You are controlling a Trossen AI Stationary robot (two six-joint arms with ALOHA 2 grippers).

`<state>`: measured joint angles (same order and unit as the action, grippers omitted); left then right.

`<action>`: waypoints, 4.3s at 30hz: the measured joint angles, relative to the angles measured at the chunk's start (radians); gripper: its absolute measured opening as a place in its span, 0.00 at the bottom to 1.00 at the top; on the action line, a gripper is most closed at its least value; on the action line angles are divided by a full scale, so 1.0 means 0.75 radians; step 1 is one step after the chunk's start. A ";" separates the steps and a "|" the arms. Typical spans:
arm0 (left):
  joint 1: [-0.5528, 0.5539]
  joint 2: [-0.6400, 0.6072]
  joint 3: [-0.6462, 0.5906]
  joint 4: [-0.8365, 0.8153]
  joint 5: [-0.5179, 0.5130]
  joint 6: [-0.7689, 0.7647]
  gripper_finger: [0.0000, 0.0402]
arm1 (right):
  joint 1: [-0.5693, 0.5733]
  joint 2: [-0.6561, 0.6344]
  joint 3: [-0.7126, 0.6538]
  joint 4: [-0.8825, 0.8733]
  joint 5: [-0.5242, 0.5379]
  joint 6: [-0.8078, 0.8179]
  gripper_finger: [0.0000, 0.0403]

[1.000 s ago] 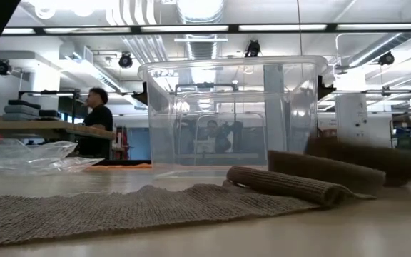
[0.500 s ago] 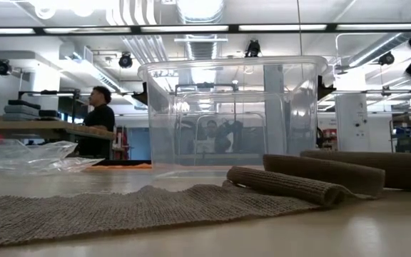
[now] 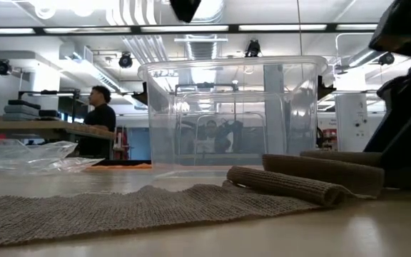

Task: Roll bandage
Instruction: Roll the brown bandage

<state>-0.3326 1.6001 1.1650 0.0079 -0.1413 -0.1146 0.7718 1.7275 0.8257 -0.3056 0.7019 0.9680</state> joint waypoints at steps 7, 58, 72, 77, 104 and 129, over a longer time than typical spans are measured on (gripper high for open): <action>-0.093 0.000 -0.108 -0.017 0.002 -0.035 0.05 | -0.088 0.013 -0.013 -0.004 -0.090 0.016 0.50; -0.228 0.446 -0.089 -0.136 0.138 -0.403 0.05 | -0.149 -0.087 0.026 -0.147 -0.365 -0.208 0.32; -0.225 0.463 -0.083 -0.167 0.153 -0.452 0.05 | -0.136 -0.451 0.222 -0.602 -0.497 -0.178 0.31; -0.225 0.463 -0.083 -0.170 0.153 -0.453 0.05 | -0.139 -0.664 0.286 -0.669 -0.504 -0.206 0.32; -0.223 0.474 -0.071 -0.184 0.165 -0.479 0.05 | -0.139 -1.119 0.683 -0.948 -0.268 -0.302 0.31; -0.218 0.469 0.260 -0.615 -0.044 -0.314 0.32 | -0.136 -0.760 0.682 -1.492 -0.275 0.370 0.29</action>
<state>-0.4960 1.9518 1.3597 -0.4530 -0.1743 -0.3503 0.6697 1.1571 1.3373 -1.4245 0.4953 1.2458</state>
